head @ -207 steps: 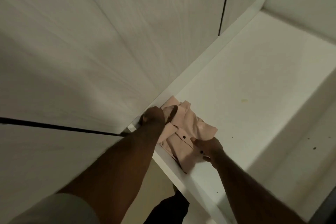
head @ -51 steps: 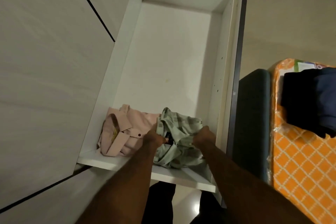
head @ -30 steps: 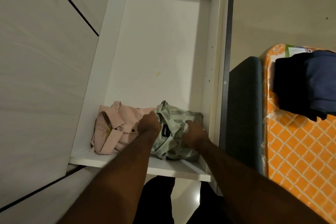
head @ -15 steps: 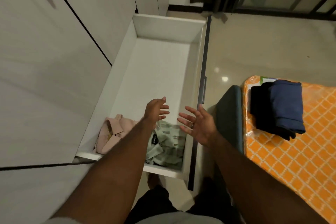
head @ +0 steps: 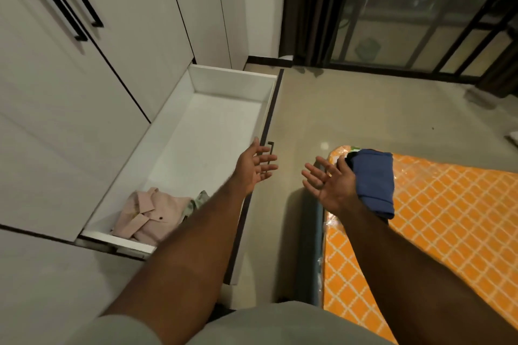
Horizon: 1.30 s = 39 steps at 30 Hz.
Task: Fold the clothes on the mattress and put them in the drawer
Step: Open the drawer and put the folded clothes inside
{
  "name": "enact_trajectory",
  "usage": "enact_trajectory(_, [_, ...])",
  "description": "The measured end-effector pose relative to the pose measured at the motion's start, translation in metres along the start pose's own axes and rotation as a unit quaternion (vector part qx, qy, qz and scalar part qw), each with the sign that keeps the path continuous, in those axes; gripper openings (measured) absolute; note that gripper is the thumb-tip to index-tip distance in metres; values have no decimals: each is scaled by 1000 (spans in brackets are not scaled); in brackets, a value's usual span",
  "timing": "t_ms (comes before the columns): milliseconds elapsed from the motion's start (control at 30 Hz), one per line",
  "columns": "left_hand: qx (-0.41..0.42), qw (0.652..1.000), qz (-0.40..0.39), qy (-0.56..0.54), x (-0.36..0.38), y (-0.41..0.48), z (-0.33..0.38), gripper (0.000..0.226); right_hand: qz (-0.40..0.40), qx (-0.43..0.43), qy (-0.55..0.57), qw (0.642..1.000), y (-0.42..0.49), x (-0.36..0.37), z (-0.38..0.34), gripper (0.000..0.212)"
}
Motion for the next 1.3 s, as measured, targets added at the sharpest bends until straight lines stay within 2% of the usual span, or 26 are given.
enact_trajectory(300, [-42, 997, -52, 47, 85, -3, -41, 63, 14, -36, 51, 998, -36, -83, -42, 71])
enact_trajectory(567, [-94, 984, -108, 111, 147, 20, -74, 61, 73, -49, 66, 994, -48, -154, -73, 67])
enact_trajectory(867, [-149, 964, -116, 188, 203, 93, -136, 42, 147, -21, 37, 988, -5, -209, -116, 65])
enact_trajectory(1000, [-199, 954, -128, 186, 238, 138, -163, 41, 186, -5, 34, 982, 30, -232, -142, 64])
enact_trajectory(1100, [-223, 948, -123, 190, 260, 176, -183, 30, 212, 12, 30, 977, 62, -245, -158, 65])
enact_trajectory(1200, [-236, 945, -100, 201, 271, 209, -201, 26, 235, 24, -10, 972, 94, -255, -170, 64])
enact_trajectory(1300, [-274, 932, -92, 218, 274, 227, -225, 34, 295, 43, -116, 947, 122, -264, -181, 46])
Point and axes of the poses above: each hand's wrist, its own y-axis towards the middle knuckle, its own x-axis out of the palm, z = x × y, the point moved 9 cm from there along y, towards the middle knuckle, and after that the axes turned 9 degrees about x, right-handed, at the moved point
